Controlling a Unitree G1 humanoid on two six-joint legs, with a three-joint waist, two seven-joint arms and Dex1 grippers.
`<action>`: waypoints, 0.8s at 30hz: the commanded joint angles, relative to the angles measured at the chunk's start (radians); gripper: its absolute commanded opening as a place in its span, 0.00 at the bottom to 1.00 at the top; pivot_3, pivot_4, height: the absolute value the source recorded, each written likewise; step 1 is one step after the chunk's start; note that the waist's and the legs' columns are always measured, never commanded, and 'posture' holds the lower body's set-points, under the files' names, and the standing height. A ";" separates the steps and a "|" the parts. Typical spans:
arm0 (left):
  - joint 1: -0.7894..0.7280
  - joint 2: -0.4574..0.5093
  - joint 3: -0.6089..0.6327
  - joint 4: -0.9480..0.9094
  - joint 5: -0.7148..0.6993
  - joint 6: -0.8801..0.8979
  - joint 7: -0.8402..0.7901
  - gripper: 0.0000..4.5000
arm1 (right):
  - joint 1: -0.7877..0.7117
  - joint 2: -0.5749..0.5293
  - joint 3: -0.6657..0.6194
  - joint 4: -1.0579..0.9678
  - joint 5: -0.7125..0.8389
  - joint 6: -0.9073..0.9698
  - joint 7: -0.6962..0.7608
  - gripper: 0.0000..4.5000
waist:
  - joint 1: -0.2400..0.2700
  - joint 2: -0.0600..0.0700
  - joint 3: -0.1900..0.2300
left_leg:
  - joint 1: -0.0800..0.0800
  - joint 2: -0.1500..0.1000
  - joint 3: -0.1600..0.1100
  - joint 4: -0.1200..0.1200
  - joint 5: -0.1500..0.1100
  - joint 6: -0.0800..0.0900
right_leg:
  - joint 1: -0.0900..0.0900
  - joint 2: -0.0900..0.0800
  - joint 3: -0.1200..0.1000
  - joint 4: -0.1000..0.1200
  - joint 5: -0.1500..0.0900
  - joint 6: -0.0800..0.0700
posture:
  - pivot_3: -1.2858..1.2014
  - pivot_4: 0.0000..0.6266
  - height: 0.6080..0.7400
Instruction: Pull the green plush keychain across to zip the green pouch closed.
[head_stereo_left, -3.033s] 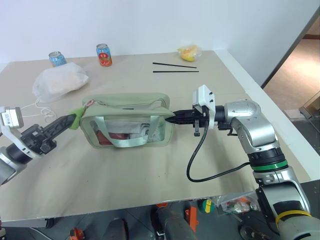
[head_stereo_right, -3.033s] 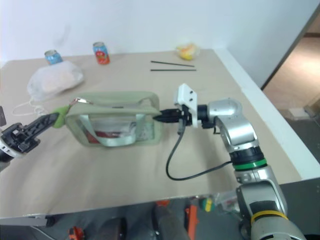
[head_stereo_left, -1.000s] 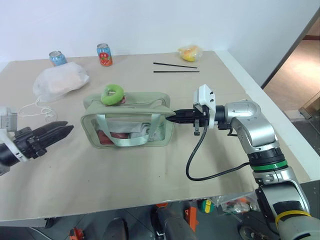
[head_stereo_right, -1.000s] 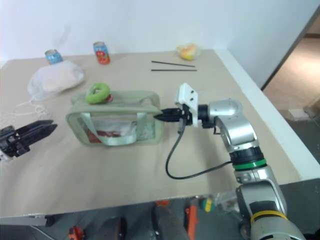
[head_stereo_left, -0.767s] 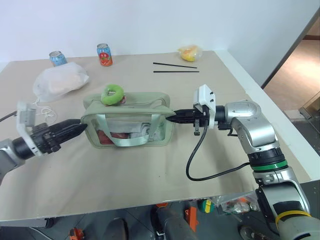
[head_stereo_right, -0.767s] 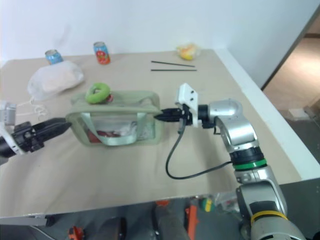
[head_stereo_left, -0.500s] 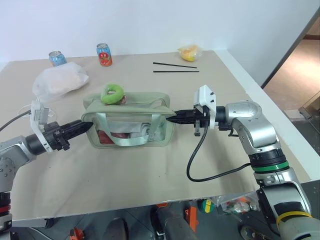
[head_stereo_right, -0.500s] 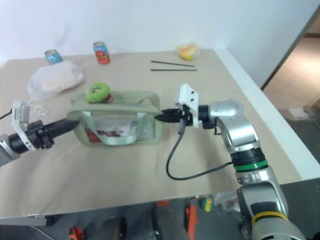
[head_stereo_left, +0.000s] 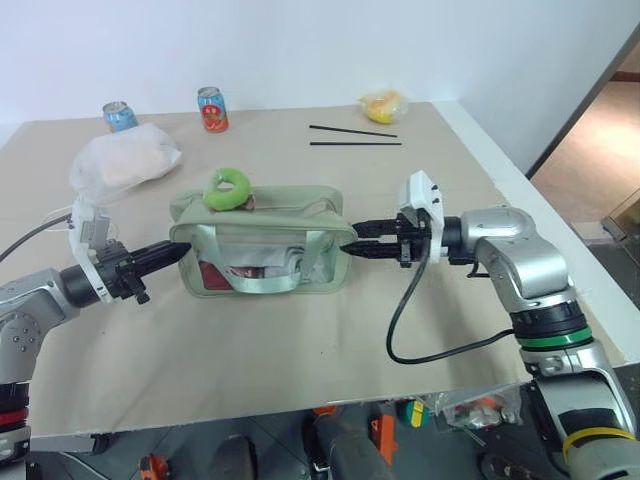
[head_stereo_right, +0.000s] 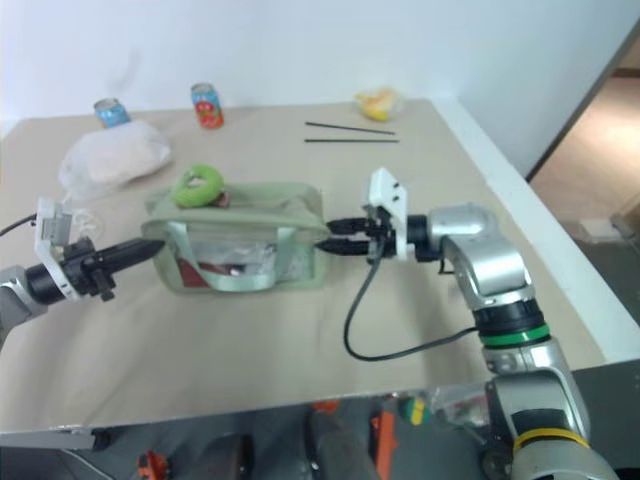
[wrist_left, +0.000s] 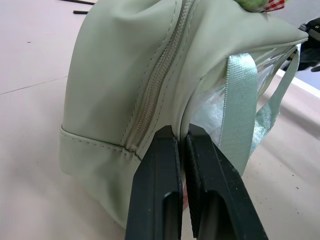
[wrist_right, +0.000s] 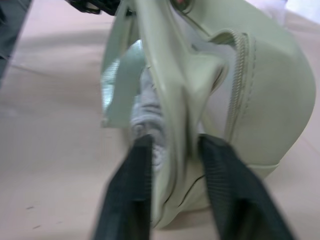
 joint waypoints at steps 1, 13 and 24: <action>-0.001 -0.004 -0.010 -0.009 0.010 -0.007 -0.008 0.00 | 0.019 -0.058 -0.075 -0.055 0.045 0.030 0.012 0.68 | 0.002 0.000 0.000 | 0.000 0.000 0.000 0.000 0.000 0.000 | 0.000 0.000 0.000 0.000 0.000 0.000 | 0.52 0.24 1.00; -0.014 -0.017 -0.028 -0.017 0.020 -0.007 -0.010 0.00 | -0.298 0.073 -0.158 0.233 -0.022 -0.060 -0.249 0.99 | -0.011 0.000 0.000 | 0.000 0.000 0.000 0.000 0.001 0.001 | 0.003 0.001 0.001 0.000 0.001 0.001 | 0.52 0.24 1.00; -0.012 -0.043 -0.050 -0.038 0.027 -0.012 -0.007 0.00 | -0.543 0.344 0.026 0.385 -0.142 -0.006 -0.293 0.99 | 0.001 0.000 0.000 | -0.005 0.000 0.000 -0.001 0.000 0.001 | -0.003 -0.002 0.000 -0.001 0.000 0.001 | 0.52 0.24 1.00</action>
